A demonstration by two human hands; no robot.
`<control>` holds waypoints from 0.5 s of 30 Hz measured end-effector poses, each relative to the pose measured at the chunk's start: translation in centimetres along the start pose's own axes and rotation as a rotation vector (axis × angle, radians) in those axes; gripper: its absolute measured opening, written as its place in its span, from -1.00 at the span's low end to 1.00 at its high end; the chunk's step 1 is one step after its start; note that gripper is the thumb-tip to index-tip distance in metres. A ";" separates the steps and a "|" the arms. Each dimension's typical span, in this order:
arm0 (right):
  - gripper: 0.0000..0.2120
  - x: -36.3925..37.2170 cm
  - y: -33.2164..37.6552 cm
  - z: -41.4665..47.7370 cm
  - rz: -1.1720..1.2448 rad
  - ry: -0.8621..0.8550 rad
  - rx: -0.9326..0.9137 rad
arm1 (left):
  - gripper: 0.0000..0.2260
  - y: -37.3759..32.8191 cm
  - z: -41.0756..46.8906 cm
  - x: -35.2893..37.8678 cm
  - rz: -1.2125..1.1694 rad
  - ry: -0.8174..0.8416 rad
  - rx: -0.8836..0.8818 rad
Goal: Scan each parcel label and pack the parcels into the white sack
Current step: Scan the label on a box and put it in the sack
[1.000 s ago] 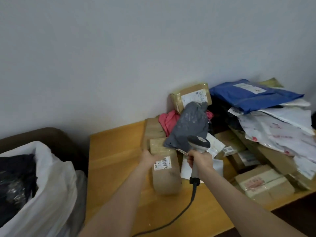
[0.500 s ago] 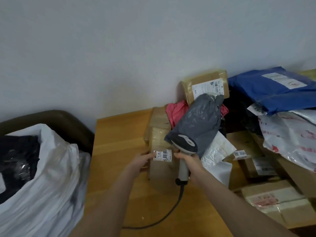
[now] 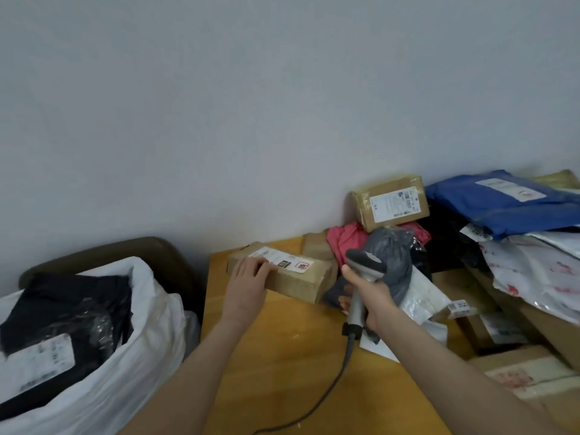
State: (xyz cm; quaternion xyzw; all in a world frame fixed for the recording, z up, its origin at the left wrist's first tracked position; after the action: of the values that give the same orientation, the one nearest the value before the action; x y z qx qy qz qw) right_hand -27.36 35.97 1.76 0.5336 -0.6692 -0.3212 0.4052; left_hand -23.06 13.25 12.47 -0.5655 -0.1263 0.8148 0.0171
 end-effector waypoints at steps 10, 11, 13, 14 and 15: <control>-0.54 2.1 -0.9 -2.2 0.045 -0.044 0.055 | -0.59 0.6 -0.9 -4.2 -0.113 -0.046 0.056; -0.51 2.2 -1.0 -2.4 0.014 -0.045 0.064 | -0.59 0.7 -0.9 -4.3 -0.124 -0.039 0.049; -0.47 2.5 -1.4 -2.7 -0.038 -0.023 0.095 | -0.59 1.2 -0.6 -4.3 -0.152 -0.004 0.023; -0.48 2.9 -1.6 -2.9 -0.034 0.003 0.111 | -0.60 1.3 -0.5 -4.2 -0.156 0.009 0.019; -0.50 3.3 -1.8 -3.2 -0.013 0.028 0.131 | -0.60 1.4 -0.4 -4.1 -0.147 0.014 0.029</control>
State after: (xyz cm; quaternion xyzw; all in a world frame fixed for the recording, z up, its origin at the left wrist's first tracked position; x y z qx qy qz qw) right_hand -24.05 32.38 2.32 0.5679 -0.6794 -0.2719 0.3767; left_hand -21.07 11.28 15.79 -0.5602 -0.1556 0.8091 0.0861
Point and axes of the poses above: each hand's wrist, its own z-axis towards the middle knuckle, its own x-axis out of the palm, y = z × x, the point moved 10 cm from there along z, towards the middle knuckle, and after that the axes turned 12 degrees about -x, right-handed, at the moved point
